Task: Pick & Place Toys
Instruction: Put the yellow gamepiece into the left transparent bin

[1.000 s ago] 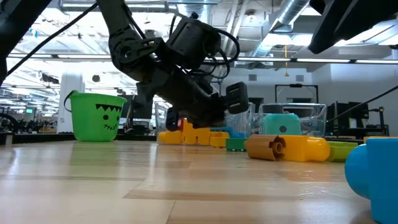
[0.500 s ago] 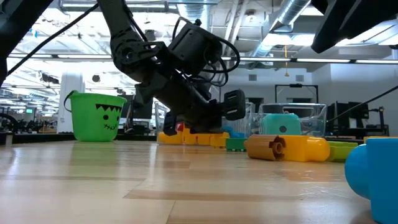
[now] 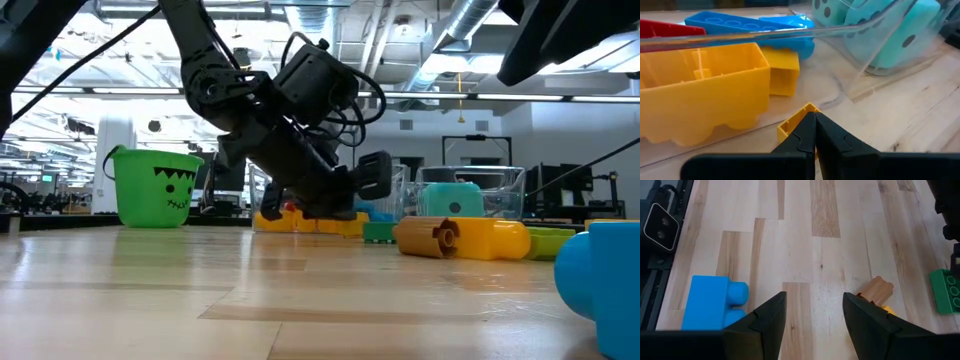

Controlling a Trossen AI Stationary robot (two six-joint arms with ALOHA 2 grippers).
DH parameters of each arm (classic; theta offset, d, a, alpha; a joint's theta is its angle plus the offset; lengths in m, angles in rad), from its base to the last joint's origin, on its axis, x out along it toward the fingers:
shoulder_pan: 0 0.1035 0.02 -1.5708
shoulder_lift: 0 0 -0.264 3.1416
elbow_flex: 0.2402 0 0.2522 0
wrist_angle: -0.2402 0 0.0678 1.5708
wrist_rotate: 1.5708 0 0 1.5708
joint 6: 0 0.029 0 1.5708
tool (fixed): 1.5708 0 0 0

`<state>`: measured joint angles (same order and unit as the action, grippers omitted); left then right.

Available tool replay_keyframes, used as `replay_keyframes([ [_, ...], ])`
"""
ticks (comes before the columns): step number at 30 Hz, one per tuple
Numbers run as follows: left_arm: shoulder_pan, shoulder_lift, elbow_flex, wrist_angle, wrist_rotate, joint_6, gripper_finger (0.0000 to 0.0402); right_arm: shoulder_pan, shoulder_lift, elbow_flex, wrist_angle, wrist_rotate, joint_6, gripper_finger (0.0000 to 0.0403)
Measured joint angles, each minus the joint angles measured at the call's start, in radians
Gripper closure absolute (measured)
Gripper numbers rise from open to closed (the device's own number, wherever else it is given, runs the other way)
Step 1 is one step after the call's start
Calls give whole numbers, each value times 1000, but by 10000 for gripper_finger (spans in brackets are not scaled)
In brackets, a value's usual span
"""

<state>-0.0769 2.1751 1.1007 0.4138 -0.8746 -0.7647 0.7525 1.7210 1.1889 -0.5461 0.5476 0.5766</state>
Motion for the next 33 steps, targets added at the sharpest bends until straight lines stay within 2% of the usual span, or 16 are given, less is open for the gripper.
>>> replay_keyframes([
  [10, -62, -5, 2, -57, 35, -3, 401, 0, 0, 0, 0, -1, 8, 217],
  [18, -144, -13, 3, -165, 14, -3, 401, 18, 0, 0, 0, -4, 17, 217],
  [33, -224, -214, -11, -653, 147, -5, 401, 20, 0, 0, 2, -5, 26, 217],
])
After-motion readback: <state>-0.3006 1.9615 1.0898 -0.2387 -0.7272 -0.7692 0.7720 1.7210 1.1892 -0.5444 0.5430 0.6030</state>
